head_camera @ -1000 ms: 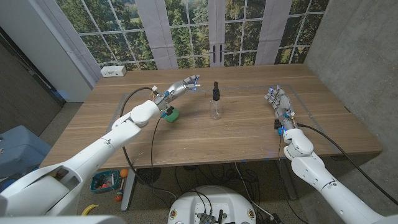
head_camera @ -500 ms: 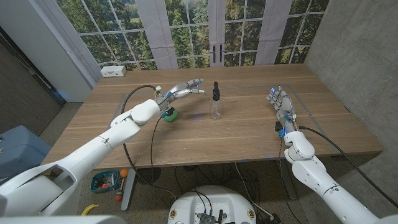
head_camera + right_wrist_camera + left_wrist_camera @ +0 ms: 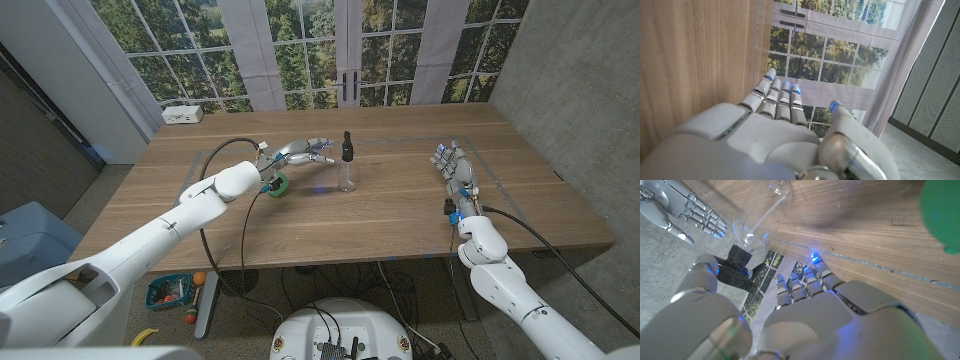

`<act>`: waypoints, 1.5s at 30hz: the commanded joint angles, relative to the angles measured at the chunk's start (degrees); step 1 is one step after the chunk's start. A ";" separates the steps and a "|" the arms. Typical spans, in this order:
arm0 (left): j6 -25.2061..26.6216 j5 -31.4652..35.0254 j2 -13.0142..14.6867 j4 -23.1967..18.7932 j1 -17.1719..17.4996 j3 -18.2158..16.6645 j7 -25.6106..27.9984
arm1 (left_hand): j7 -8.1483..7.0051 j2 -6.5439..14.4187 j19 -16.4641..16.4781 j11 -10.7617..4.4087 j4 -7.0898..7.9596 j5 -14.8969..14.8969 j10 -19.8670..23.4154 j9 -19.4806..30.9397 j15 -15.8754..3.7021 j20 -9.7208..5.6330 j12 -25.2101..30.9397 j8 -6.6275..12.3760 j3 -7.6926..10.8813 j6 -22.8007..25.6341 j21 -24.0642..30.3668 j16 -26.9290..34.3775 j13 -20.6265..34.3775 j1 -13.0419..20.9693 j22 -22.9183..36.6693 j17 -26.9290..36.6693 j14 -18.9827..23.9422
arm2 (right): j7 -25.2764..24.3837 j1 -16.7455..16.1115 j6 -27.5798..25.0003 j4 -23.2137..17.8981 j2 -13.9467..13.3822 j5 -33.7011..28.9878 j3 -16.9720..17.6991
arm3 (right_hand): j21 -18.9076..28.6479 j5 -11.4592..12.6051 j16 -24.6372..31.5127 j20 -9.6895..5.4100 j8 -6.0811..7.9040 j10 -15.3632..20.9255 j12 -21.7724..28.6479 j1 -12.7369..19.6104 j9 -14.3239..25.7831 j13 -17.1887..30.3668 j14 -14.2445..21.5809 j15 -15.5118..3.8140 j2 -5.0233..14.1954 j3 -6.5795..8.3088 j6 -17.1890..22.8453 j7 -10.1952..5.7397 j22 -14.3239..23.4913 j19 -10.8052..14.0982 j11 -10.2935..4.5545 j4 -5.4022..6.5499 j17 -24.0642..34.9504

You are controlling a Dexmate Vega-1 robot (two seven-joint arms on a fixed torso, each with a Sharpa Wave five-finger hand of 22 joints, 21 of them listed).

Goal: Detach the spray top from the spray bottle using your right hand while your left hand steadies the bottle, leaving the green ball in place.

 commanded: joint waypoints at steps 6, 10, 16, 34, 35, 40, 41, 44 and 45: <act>1.33 -0.29 -2.55 3.40 -2.08 2.66 -2.79 | 0.21 0.32 1.34 -0.25 0.10 0.94 1.31 0.10 -4.28 -0.16 0.31 -0.15 -1.44 0.83 -0.63 0.34 0.08 2.42 0.15 0.20 1.25 | -0.46 -1.11 0.52 -0.46 0.01 0.06 0.86 | -0.45 -0.17 0.08 0.54 0.39 0.30 0.18 -0.31 0.23 -0.08 0.55 0.21 0.24 0.10 0.50 0.04 0.09 0.40 0.22 -0.36 -0.17; 0.73 -1.24 -3.45 4.98 -2.47 3.03 -3.37 | 0.31 0.41 1.57 -0.12 0.14 1.06 1.24 0.10 -4.30 -0.25 0.20 -0.38 -1.76 0.50 -0.83 0.36 0.09 3.04 0.16 0.19 1.52 | -0.40 -1.18 0.43 -0.37 -0.08 0.11 0.97 | -0.51 -0.17 0.12 0.65 0.40 0.37 0.20 -0.41 0.23 -0.12 0.70 0.37 0.21 0.09 0.58 0.10 0.09 0.45 0.25 -0.45 -0.22; -0.76 -4.15 -5.19 8.29 -3.20 3.43 -5.37 | 0.68 0.56 2.57 -0.50 0.25 1.32 1.36 0.11 -4.40 -0.66 0.05 -0.84 -2.55 -0.07 -1.16 0.38 0.10 4.45 0.19 0.18 2.18 | -0.54 -1.34 0.42 -0.50 -0.14 0.16 1.20 | -0.59 -0.17 0.08 0.63 0.40 0.59 0.28 -0.53 0.24 -0.14 0.67 0.30 0.19 0.09 0.63 0.17 0.09 0.49 0.24 -0.55 -0.28; -5.71 -8.10 -10.60 16.24 -5.61 5.20 -8.40 | 0.57 4.19 6.90 -3.96 0.71 0.30 5.18 0.30 -6.43 0.18 0.19 -0.53 -3.57 2.92 -3.35 0.48 0.10 15.38 0.40 0.14 7.16 | -0.70 -1.47 0.46 -0.46 0.03 0.22 1.43 | -0.89 -0.15 0.03 0.85 0.39 0.75 0.31 -0.90 0.25 -0.23 0.73 0.50 0.19 0.12 0.78 0.29 0.09 0.59 0.38 -0.90 -0.50; -5.80 -8.35 -10.87 16.55 -5.60 5.19 -8.36 | 1.24 5.10 7.23 -3.40 0.79 -0.68 5.83 0.36 -6.11 0.98 0.22 -0.67 -3.22 2.99 -3.70 0.35 0.13 17.05 0.45 0.15 7.38 | -0.76 -1.51 0.46 -0.51 0.02 0.18 1.45 | -0.90 -0.15 0.02 0.87 0.39 0.76 0.31 -0.92 0.25 -0.23 0.72 0.52 0.19 0.12 0.79 0.30 0.09 0.60 0.39 -0.92 -0.51; -4.97 -8.24 -11.52 15.94 -4.53 4.83 -5.43 | 4.44 9.98 9.40 -2.60 0.67 -5.81 16.07 0.87 -5.67 2.66 2.77 0.79 -1.00 9.82 -5.23 0.92 0.60 25.13 0.68 0.18 11.58 | -1.02 -1.76 0.51 -0.78 -0.02 0.00 1.56 | -0.97 -0.15 0.01 0.84 0.38 0.78 0.33 -1.02 0.26 -0.23 0.74 0.54 0.20 0.13 0.82 0.28 0.09 0.64 0.34 -1.00 -0.56; -4.20 -8.13 -11.50 15.23 -4.11 4.66 -4.48 | 5.48 11.56 10.37 -1.91 0.61 -6.16 18.86 1.05 -5.40 3.17 3.53 1.32 -0.39 12.07 -5.30 1.07 0.79 27.05 0.75 0.23 12.72 | -1.01 -1.80 0.46 -0.83 -0.13 -0.11 1.55 | -0.99 -0.15 0.01 0.88 0.38 0.73 0.30 -1.04 0.26 -0.23 0.75 0.53 0.20 0.13 0.81 0.29 0.09 0.64 0.34 -1.01 -0.57; -3.05 -7.52 -11.56 13.93 -2.99 4.21 -1.47 | 6.99 15.38 11.91 -3.03 0.57 -6.24 29.40 1.61 -6.78 3.63 7.13 3.08 0.37 18.99 -5.74 2.63 1.83 31.29 0.87 0.58 18.58 | -1.03 -1.84 0.45 -0.89 -0.05 0.02 1.60 | -1.02 -0.15 0.00 0.89 0.39 0.70 0.29 -1.07 0.26 -0.24 0.73 0.52 0.20 0.13 0.85 0.29 0.09 0.62 0.32 -1.04 -0.58; -2.59 -7.20 -11.63 13.34 -2.43 3.95 0.06 | 7.19 16.45 13.17 -2.89 0.33 -6.19 31.83 1.88 -7.26 3.50 8.04 3.85 0.71 21.29 -5.45 3.15 2.26 32.72 0.93 0.66 20.45 | -1.01 -1.84 0.41 -0.89 -0.13 -0.10 1.57 | -1.06 -0.15 -0.01 0.89 0.37 0.70 0.29 -1.12 0.26 -0.24 0.75 0.54 0.20 0.14 0.83 0.28 0.09 0.63 0.27 -1.07 -0.61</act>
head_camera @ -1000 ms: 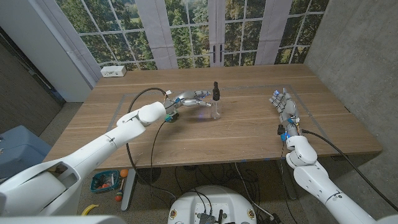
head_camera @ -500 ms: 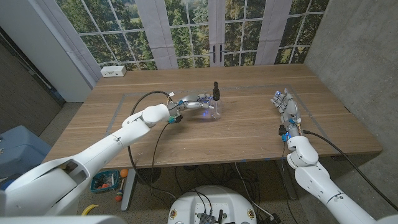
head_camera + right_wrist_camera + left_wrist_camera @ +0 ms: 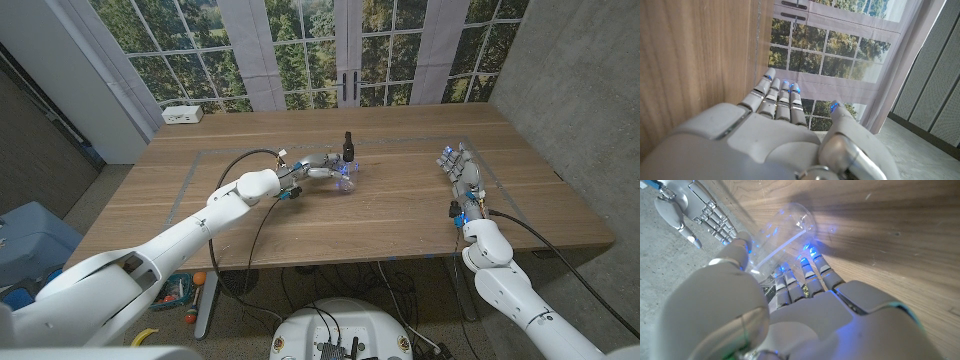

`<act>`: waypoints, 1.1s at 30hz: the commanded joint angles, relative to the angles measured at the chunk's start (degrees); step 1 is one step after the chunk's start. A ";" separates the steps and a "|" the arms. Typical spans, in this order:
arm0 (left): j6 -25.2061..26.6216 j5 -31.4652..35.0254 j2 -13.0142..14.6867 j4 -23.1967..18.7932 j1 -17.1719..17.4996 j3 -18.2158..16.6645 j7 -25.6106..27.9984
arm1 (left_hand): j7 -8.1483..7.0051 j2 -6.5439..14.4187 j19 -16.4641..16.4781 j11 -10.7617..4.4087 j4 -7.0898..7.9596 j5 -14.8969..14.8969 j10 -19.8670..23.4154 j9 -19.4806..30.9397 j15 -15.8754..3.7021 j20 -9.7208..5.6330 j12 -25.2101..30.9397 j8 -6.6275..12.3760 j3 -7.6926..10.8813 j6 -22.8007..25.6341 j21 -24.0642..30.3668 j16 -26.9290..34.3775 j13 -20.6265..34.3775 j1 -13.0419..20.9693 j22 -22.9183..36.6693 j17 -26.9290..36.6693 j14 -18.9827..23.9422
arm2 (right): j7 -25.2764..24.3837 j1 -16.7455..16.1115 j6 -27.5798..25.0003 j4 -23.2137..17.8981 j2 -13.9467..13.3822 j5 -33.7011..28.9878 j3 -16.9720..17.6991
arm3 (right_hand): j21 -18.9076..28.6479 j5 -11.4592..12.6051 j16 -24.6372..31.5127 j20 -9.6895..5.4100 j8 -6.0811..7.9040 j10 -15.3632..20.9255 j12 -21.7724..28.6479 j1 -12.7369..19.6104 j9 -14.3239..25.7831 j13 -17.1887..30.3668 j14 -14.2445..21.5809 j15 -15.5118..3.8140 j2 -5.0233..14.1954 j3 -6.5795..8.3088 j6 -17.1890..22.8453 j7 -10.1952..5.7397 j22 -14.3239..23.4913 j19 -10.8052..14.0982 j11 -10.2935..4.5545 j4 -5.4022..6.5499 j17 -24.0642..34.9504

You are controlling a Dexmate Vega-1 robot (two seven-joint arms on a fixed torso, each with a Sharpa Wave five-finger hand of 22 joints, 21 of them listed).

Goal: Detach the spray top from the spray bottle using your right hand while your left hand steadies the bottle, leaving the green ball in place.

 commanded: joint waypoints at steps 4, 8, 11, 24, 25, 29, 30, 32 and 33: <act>2.33 1.12 -1.86 -2.51 3.90 -1.48 10.82 | 1.58 8.62 5.73 -2.43 -0.32 -0.12 24.71 3.63 -10.22 -0.69 9.19 9.02 2.48 20.60 0.87 4.59 4.49 11.06 0.61 1.18 14.82 | -0.16 -0.24 -0.21 -0.42 -0.06 -0.06 0.13 | -0.49 -0.16 -0.02 0.57 0.37 0.38 0.29 -0.14 0.26 0.02 0.34 0.12 0.20 0.31 0.55 0.03 0.11 0.24 0.10 -0.34 -0.10; 2.26 1.46 -1.79 -3.19 4.60 -1.79 12.59 | 1.63 9.28 6.97 -2.45 -0.19 -0.26 25.53 4.39 -10.92 -1.26 9.45 9.76 2.34 20.82 1.40 5.99 5.39 12.24 0.67 1.81 17.57 | -0.28 -0.11 -0.44 -0.53 -0.09 -0.25 0.02 | -0.56 -0.16 -0.02 0.56 0.36 0.55 0.36 -0.23 0.26 0.03 0.37 0.18 0.21 0.32 0.56 0.04 0.11 0.25 0.08 -0.41 -0.14; 1.63 1.13 -1.80 -3.42 4.91 -2.13 13.12 | 1.47 9.49 7.49 -2.24 -0.17 -0.34 25.77 4.88 -11.17 -1.32 9.66 10.10 2.07 20.61 1.67 6.87 6.11 12.93 0.72 2.45 18.73 | -0.62 -0.11 -0.64 -0.83 -0.15 -0.62 -0.06 | -0.60 -0.13 -0.02 0.55 0.34 0.50 0.35 -0.19 0.26 0.04 0.39 0.18 0.21 0.38 0.54 -0.02 0.11 0.30 0.00 -0.55 -0.17; -1.05 1.46 -0.89 -4.87 3.56 -2.64 11.74 | 1.48 9.06 8.15 -1.05 -0.38 0.38 26.61 6.24 -11.20 -1.60 10.78 11.79 1.61 22.14 2.21 7.93 8.64 14.87 0.84 3.70 19.77 | -8.41 -2.27 -4.57 -7.95 -2.04 -9.07 -0.45 | -1.45 1.30 0.37 1.24 0.57 1.51 0.74 5.10 0.21 0.12 2.05 -0.23 -0.36 3.22 1.17 -1.39 0.10 0.45 -0.95 -6.36 -0.99; -1.23 1.91 -0.78 -4.91 3.27 -2.55 11.69 | 1.31 8.98 8.14 -1.10 -0.42 0.45 26.66 6.34 -11.28 -1.59 10.86 11.93 1.58 22.32 2.22 7.95 8.83 15.02 0.85 3.75 19.78 | -8.95 -2.43 -4.84 -8.44 -2.21 -9.93 -0.49 | -1.47 1.32 0.41 1.36 0.58 1.52 0.74 5.20 0.21 0.13 2.15 -0.35 -0.44 3.24 1.21 -1.49 0.10 0.46 -1.00 -6.52 -1.00; -1.72 3.74 -0.36 -5.11 2.33 -2.29 11.84 | 1.25 8.80 8.20 -1.05 -0.42 0.58 26.71 6.54 -11.25 -1.65 11.02 12.21 1.48 22.65 2.29 7.94 9.26 15.23 0.85 3.83 19.76 | -10.26 -3.00 -6.23 -10.34 -2.85 -12.00 -0.52 | -1.72 1.38 0.43 1.45 0.53 1.56 0.75 5.50 0.21 0.17 2.20 -0.70 -0.71 3.27 1.13 -1.89 0.13 0.08 -1.31 -7.04 -1.03; -1.78 4.32 -0.25 -5.27 2.21 -2.26 12.15 | 1.19 8.75 8.20 -1.03 -0.43 0.61 26.80 6.59 -11.28 -1.67 11.09 12.27 1.44 22.72 2.30 7.95 9.36 15.29 0.85 3.86 19.77 | -10.42 -3.15 -6.62 -10.80 -3.07 -12.37 -0.52 | -1.76 1.38 0.44 1.56 0.50 1.47 0.71 5.54 0.22 0.18 2.20 -0.64 -0.77 3.27 1.05 -1.92 0.14 0.06 -1.48 -7.15 -1.03; -1.92 5.79 0.11 -5.53 1.72 -2.04 12.46 | 1.13 8.67 8.21 -1.06 -0.46 0.67 26.77 6.67 -11.32 -1.68 11.13 12.35 1.41 22.78 2.32 7.93 9.53 15.41 0.85 3.88 19.73 | -10.55 -3.42 -7.29 -11.68 -3.44 -12.76 -0.46 | -1.82 1.38 0.46 1.77 0.45 1.50 0.72 5.59 0.22 0.20 2.25 -0.59 -0.88 3.24 0.95 -2.00 0.16 0.01 -1.50 -7.30 -1.03; -2.01 6.57 0.25 -5.71 1.59 -1.99 12.88 | 1.10 8.54 8.22 -1.08 -0.47 0.70 26.78 6.74 -11.32 -1.72 11.18 12.47 1.33 22.94 2.34 7.94 9.69 15.49 0.85 3.92 19.72 | -10.57 -3.53 -7.54 -12.05 -3.67 -13.07 -0.45 | -1.84 1.38 0.43 1.79 0.41 1.46 0.70 5.59 0.22 0.20 2.16 -0.60 -0.93 3.22 0.86 -2.05 0.16 -0.01 -1.53 -7.35 -1.03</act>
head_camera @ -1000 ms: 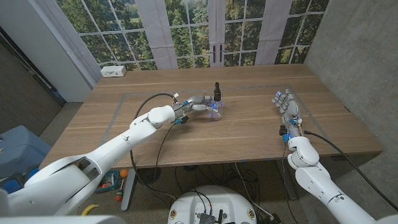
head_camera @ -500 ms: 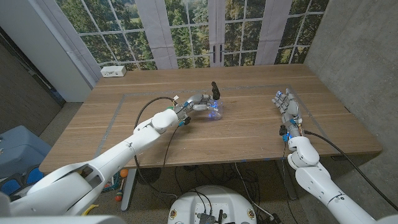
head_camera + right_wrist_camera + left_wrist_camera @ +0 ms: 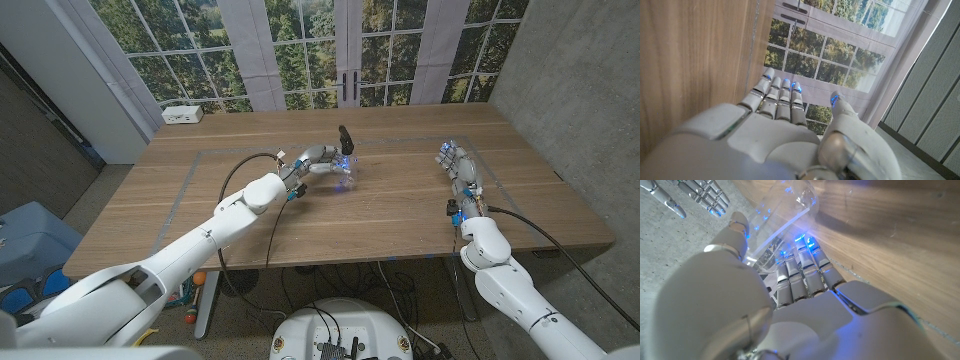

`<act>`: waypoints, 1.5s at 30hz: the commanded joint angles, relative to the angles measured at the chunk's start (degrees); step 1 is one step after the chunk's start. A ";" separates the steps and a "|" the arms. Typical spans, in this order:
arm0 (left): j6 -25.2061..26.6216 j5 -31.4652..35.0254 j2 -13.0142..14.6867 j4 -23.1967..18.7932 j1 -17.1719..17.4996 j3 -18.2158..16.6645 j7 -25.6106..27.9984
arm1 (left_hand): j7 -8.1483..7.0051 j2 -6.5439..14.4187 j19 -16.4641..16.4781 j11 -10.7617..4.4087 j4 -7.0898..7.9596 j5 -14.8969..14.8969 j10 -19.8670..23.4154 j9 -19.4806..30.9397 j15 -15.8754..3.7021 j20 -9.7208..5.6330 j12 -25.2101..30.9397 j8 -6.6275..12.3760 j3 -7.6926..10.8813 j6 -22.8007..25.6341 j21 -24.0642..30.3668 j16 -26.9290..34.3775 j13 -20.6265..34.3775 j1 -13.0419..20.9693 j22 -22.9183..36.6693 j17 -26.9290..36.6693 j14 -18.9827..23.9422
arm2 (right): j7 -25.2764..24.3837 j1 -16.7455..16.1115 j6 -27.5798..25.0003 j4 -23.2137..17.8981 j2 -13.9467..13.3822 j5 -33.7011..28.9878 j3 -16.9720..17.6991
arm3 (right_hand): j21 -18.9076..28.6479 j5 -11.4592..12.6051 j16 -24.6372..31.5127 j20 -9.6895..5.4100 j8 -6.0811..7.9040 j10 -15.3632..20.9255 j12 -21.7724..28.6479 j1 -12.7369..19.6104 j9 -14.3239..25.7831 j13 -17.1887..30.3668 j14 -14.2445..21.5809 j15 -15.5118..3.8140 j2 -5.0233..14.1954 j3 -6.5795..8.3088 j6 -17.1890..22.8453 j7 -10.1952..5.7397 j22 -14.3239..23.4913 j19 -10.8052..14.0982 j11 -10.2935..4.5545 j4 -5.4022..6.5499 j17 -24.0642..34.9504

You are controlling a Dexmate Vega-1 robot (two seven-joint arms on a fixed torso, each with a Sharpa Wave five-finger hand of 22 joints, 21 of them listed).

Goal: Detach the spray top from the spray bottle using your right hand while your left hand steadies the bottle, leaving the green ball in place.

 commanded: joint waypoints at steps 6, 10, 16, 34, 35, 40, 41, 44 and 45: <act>-1.69 9.00 1.84 -2.21 -2.86 0.64 3.43 | -4.00 10.06 0.49 -9.48 0.47 0.54 17.43 2.36 -12.70 -0.03 3.25 6.10 0.06 12.05 0.35 0.23 9.86 11.33 0.06 0.44 2.40 | -4.83 -2.19 -5.46 -7.80 -2.85 -7.93 -0.02 | -0.29 0.21 0.34 0.91 0.33 -0.03 0.16 0.88 0.23 0.25 -0.01 -0.15 -0.60 -0.02 -0.43 -0.49 0.17 -0.29 -0.26 -0.69 0.04; -2.04 11.46 2.10 -2.61 -3.39 0.78 4.65 | -4.02 10.03 0.46 -9.59 0.51 0.60 17.45 2.50 -12.75 -0.08 3.33 6.22 -0.04 12.10 0.38 0.26 10.17 11.50 0.07 0.54 2.39 | -5.71 -2.34 -7.59 -9.68 -3.59 -9.64 -0.06 | -0.38 0.15 0.27 1.01 0.26 0.02 0.18 0.73 0.23 0.28 -0.24 0.04 -0.73 -0.17 -0.58 -0.44 0.19 -0.37 -0.26 -0.75 0.05; -0.44 13.89 2.65 -4.06 -4.04 1.06 4.71 | -4.15 9.92 0.40 -9.68 0.54 0.67 17.43 2.70 -12.76 -0.19 3.42 6.37 -0.22 12.16 0.41 0.28 10.59 11.72 0.07 0.66 2.36 | -6.59 -2.14 -10.31 -11.88 -4.59 -12.40 -0.43 | -0.47 0.09 0.24 1.09 0.25 -0.11 0.13 0.58 0.24 0.32 -0.39 -0.02 -0.81 -0.30 -0.62 -0.41 0.21 -0.43 -0.27 -0.76 0.07; 4.46 21.11 4.59 -8.68 -6.61 3.03 2.49 | -4.27 9.83 0.16 -9.90 0.67 0.93 17.38 3.10 -12.77 -0.45 3.60 6.66 -0.56 12.18 0.51 0.00 11.93 12.39 0.08 0.84 1.95 | -7.38 -0.53 -16.96 -16.12 -6.79 -18.75 -2.20 | -0.84 -0.15 0.18 1.33 0.17 -0.43 0.03 -0.14 0.27 0.45 -0.81 -0.27 -1.01 -0.85 -0.88 -0.59 0.26 -0.69 -0.51 -0.78 0.15; 4.62 21.48 4.67 -8.93 -6.65 3.07 2.54 | -4.37 9.86 0.13 -9.90 0.70 0.94 17.36 3.11 -12.78 -0.44 3.59 6.66 -0.58 12.16 0.51 0.00 11.99 12.41 0.08 0.86 1.96 | -7.50 -0.45 -17.35 -16.36 -6.85 -19.07 -2.30 | -0.85 -0.16 0.18 1.34 0.17 -0.40 0.04 -0.14 0.27 0.45 -0.82 -0.29 -1.02 -0.85 -0.87 -0.59 0.26 -0.70 -0.50 -0.78 0.15; 5.18 22.64 4.97 -9.92 -6.84 3.26 2.22 | -4.47 9.83 0.07 -9.95 0.79 0.97 17.39 3.13 -12.71 -0.55 3.63 6.66 -0.67 12.13 0.53 -0.11 12.28 12.42 0.08 0.86 1.84 | -7.71 -0.02 -19.26 -17.46 -7.43 -20.88 -2.96 | -0.92 -0.18 0.16 1.36 0.19 -0.43 0.04 -0.22 0.28 0.48 -0.90 -0.30 -1.04 -0.92 -0.86 -0.68 0.26 -0.73 -0.61 -0.82 0.16; 5.29 22.82 5.01 -10.07 -6.87 3.28 2.16 | -4.39 9.83 0.04 -9.96 0.79 0.98 17.39 3.12 -12.73 -0.56 3.63 6.67 -0.68 12.18 0.52 -0.12 12.32 12.44 0.08 0.87 1.84 | -7.82 0.08 -19.68 -17.66 -7.54 -21.36 -3.14 | -0.92 -0.18 0.14 1.37 0.20 -0.42 0.04 -0.23 0.28 0.48 -0.97 -0.37 -1.04 -0.93 -0.85 -0.68 0.26 -0.73 -0.61 -0.83 0.16; 6.02 23.36 5.17 -10.75 -6.97 3.38 1.70 | -4.48 9.84 0.06 -9.96 0.82 0.99 17.33 3.11 -12.75 -0.55 3.62 6.65 -0.73 12.13 0.55 -0.10 12.47 12.46 0.08 0.91 1.89 | -7.75 0.29 -20.67 -18.24 -7.91 -22.21 -3.51 | -0.99 -0.20 0.10 1.37 0.20 -0.48 0.02 -0.28 0.28 0.50 -1.10 -0.40 -1.10 -1.00 -0.85 -0.80 0.26 -0.75 -0.74 -0.90 0.16; 6.24 23.52 5.24 -10.95 -7.04 3.43 1.47 | -4.50 9.84 0.05 -9.98 0.82 1.00 17.36 3.11 -12.77 -0.56 3.64 6.67 -0.76 12.18 0.56 -0.09 12.53 12.48 0.08 0.92 1.91 | -7.64 0.32 -20.84 -18.41 -8.04 -22.39 -3.61 | -1.00 -0.20 0.08 1.38 0.21 -0.52 0.00 -0.29 0.28 0.50 -1.16 -0.51 -1.12 -1.02 -0.85 -0.81 0.26 -0.75 -0.82 -0.91 0.16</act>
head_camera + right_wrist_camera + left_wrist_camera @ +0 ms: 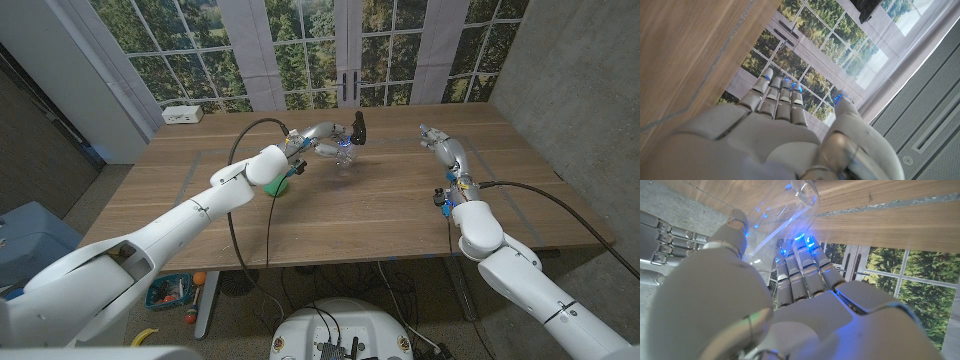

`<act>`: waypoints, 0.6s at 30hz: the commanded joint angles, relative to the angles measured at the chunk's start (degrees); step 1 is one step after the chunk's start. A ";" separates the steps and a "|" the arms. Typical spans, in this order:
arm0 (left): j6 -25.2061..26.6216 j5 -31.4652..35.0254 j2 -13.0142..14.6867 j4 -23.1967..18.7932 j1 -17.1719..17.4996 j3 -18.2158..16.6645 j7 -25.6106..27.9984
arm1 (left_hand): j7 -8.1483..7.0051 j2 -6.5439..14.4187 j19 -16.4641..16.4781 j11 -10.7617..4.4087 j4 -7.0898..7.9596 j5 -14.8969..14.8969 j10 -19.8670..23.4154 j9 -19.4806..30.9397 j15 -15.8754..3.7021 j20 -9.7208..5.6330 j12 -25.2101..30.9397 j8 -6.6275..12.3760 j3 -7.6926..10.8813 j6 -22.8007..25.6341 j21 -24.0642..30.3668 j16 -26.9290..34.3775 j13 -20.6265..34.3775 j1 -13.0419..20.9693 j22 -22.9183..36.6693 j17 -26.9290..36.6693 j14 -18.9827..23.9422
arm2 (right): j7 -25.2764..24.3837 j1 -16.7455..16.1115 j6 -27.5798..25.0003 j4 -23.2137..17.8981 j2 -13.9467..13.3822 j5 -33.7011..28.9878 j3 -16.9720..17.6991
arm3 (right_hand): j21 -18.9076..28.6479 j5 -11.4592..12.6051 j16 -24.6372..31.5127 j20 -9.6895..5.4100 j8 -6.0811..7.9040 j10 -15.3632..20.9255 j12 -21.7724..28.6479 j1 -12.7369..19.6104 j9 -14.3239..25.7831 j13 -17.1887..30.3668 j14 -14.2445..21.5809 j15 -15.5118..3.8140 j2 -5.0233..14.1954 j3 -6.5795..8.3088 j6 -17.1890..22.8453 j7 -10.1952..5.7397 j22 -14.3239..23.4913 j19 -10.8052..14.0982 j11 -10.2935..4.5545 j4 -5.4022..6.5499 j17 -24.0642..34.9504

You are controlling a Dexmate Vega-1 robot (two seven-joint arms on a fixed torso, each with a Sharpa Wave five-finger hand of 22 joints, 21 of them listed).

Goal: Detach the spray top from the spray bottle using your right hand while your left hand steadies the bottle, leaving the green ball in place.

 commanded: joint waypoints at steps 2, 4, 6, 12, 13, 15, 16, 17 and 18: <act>2.57 3.45 0.95 -2.98 -0.87 0.71 -1.41 | -5.59 11.36 0.27 -11.03 0.34 0.62 16.17 3.08 -11.63 -0.33 3.01 6.60 0.16 11.03 0.31 0.00 12.64 11.02 0.10 0.07 1.37 | -0.12 0.98 -4.50 -2.72 -1.56 -4.29 -1.52 | -0.29 -0.21 0.06 0.39 0.20 -0.06 -0.02 0.26 0.29 0.11 -0.25 -0.37 -0.20 -0.34 -0.25 -0.24 0.28 0.25 -0.42 -0.12 0.15; 3.01 4.02 1.14 -3.49 -0.95 0.84 -1.67 | -5.62 11.35 0.25 -11.04 0.35 0.63 16.16 3.10 -11.63 -0.38 3.01 6.61 0.13 11.02 0.32 -0.01 12.73 11.04 0.10 0.08 1.37 | -0.06 1.02 -4.92 -3.17 -1.81 -4.82 -1.72 | -0.33 -0.22 0.04 0.43 0.21 -0.16 -0.06 0.25 0.29 0.12 -0.33 -0.39 -0.23 -0.36 -0.26 -0.28 0.28 0.21 -0.47 -0.15 0.14; 3.52 4.30 1.29 -4.03 -1.01 0.90 -2.11 | -5.75 11.37 0.24 -11.04 0.37 0.65 16.13 3.16 -11.62 -0.38 3.00 6.62 0.10 10.97 0.34 -0.04 12.88 11.08 0.10 0.10 1.36 | -0.08 1.02 -5.17 -3.55 -1.99 -5.38 -1.93 | -0.39 -0.23 0.03 0.46 0.20 -0.22 -0.08 0.24 0.29 0.13 -0.36 -0.31 -0.27 -0.40 -0.28 -0.32 0.27 0.17 -0.45 -0.21 0.14; 4.52 5.17 1.70 -5.41 -1.05 1.05 -2.96 | -5.67 11.33 0.20 -11.08 0.37 0.69 16.20 3.19 -11.63 -0.49 3.03 6.69 0.02 11.08 0.37 -0.14 13.16 11.15 0.09 0.10 1.27 | 0.25 0.88 -6.83 -5.12 -2.82 -6.67 -2.34 | -0.51 -0.25 -0.11 0.66 0.18 -0.24 -0.08 0.21 0.30 0.16 -0.74 -0.38 -0.38 -0.48 -0.39 -0.56 0.27 0.08 -0.47 -0.33 0.13; 4.70 5.31 1.76 -5.63 -1.06 1.08 -3.13 | -5.78 11.31 0.15 -11.09 0.38 0.70 16.19 3.23 -11.63 -0.49 3.03 6.72 -0.02 11.07 0.36 -0.17 13.25 11.16 0.09 0.11 1.25 | 0.34 0.86 -7.09 -5.39 -2.97 -6.88 -2.42 | -0.54 -0.25 -0.13 0.67 0.19 -0.24 -0.08 0.21 0.30 0.16 -0.79 -0.37 -0.40 -0.50 -0.37 -0.57 0.27 0.06 -0.59 -0.36 0.12; 4.85 5.50 1.81 -5.89 -1.10 1.12 -3.32 | -5.61 11.33 0.11 -11.10 0.39 0.72 16.23 3.24 -11.63 -0.50 3.05 6.72 -0.05 11.07 0.37 -0.17 13.38 11.20 0.09 0.14 1.27 | 0.46 0.81 -7.84 -6.07 -3.33 -7.46 -2.61 | -0.65 -0.26 -0.19 0.72 0.18 -0.36 -0.13 0.21 0.30 0.17 -0.98 -0.36 -0.47 -0.54 -0.40 -0.66 0.27 -0.12 -0.65 -0.43 0.11; 4.98 5.64 1.81 -6.02 -1.13 1.15 -3.40 | -5.67 11.34 0.10 -11.11 0.40 0.72 16.24 3.22 -11.64 -0.51 3.05 6.71 -0.06 11.07 0.37 -0.18 13.41 11.21 0.09 0.14 1.28 | 0.40 0.79 -8.14 -6.38 -3.47 -7.88 -2.73 | -0.68 -0.26 -0.21 0.73 0.19 -0.44 -0.15 0.21 0.30 0.18 -1.02 -0.36 -0.49 -0.56 -0.39 -0.67 0.27 -0.14 -0.67 -0.47 0.11; 5.08 5.77 1.81 -6.13 -1.16 1.18 -3.47 | -5.68 11.32 0.09 -11.12 0.40 0.72 16.27 3.22 -11.64 -0.51 3.06 6.72 -0.09 11.10 0.37 -0.17 13.45 11.21 0.09 0.16 1.28 | 0.31 0.74 -8.47 -6.71 -3.61 -8.34 -2.85 | -0.71 -0.27 -0.22 0.73 0.19 -0.57 -0.20 0.21 0.30 0.18 -1.05 -0.39 -0.52 -0.57 -0.41 -0.71 0.26 -0.15 -0.74 -0.50 0.10; 5.04 5.81 1.78 -6.17 -1.18 1.19 -3.49 | -5.70 11.36 0.08 -11.11 0.42 0.73 16.26 3.24 -11.64 -0.51 3.05 6.72 -0.09 11.07 0.38 -0.16 13.50 11.22 0.09 0.17 1.31 | 0.25 0.74 -8.86 -7.02 -3.76 -8.82 -2.99 | -0.74 -0.27 -0.22 0.73 0.18 -0.66 -0.23 0.21 0.30 0.19 -1.07 -0.42 -0.55 -0.59 -0.43 -0.74 0.26 -0.17 -0.95 -0.54 0.10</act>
